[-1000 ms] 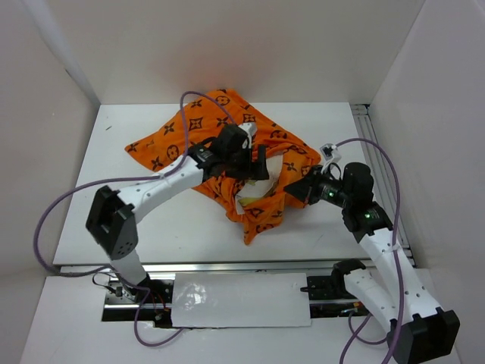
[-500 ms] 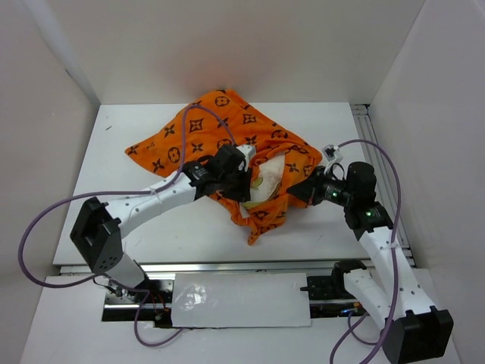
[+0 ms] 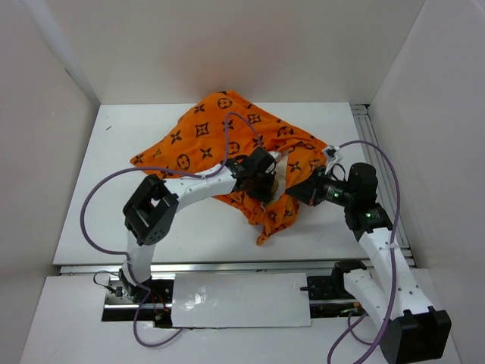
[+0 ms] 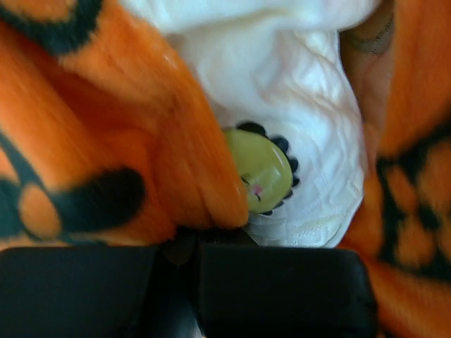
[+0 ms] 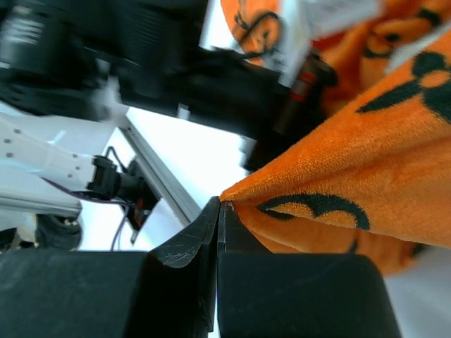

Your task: Put the pillow into the pillowcase

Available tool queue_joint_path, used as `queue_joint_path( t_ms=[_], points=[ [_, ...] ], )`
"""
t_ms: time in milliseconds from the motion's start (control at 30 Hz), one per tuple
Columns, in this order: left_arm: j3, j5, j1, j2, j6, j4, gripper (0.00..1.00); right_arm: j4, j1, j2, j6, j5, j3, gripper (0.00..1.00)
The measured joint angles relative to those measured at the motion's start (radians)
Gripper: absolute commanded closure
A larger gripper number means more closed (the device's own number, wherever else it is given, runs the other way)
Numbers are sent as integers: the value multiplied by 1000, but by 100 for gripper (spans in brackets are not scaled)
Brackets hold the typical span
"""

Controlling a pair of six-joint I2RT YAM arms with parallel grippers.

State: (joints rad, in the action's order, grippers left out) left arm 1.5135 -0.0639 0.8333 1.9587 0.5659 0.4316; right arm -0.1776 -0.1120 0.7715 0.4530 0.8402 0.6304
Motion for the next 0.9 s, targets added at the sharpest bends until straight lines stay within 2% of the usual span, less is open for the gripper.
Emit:
queue_joint_path(
  t_ms=[167,300,333,400,433,533,567,633,667,700,767,800,833,900],
  points=[
    [94,-68,8,105,48,-33,100,80,6,27,78,48,11,100],
    [151,-130,14,145,64,-48,100,33,8,34,51,3,41,100],
    [149,-132,17,140,63,-51,96,13,9,34,37,-19,53,100],
    [104,-132,16,106,61,-79,79,-57,9,34,3,-87,89,100],
    [50,-127,14,66,60,-99,60,-93,9,34,-11,-127,108,100],
    [-108,-85,0,-94,71,-108,39,-183,6,33,-29,-253,141,100],
    [-156,-58,-11,-162,74,-90,27,-211,7,33,-28,-294,145,100],
    [-220,8,-41,-299,85,-41,11,-263,7,38,-27,-377,144,99],
    [-242,42,-58,-364,88,-22,0,-282,7,43,-25,-408,143,92],
    [-258,72,-76,-424,90,-6,0,-299,7,53,-23,-435,142,66],
    [-283,121,-105,-528,94,3,0,-328,7,91,-20,-484,137,46],
    [-294,135,-109,-568,96,3,0,-337,7,111,-25,-497,134,32],
    [-307,143,-111,-600,95,3,0,-349,7,130,-29,-509,128,28],
    [-333,145,-111,-637,94,7,1,-380,7,150,-43,-531,115,27]
  ],
)
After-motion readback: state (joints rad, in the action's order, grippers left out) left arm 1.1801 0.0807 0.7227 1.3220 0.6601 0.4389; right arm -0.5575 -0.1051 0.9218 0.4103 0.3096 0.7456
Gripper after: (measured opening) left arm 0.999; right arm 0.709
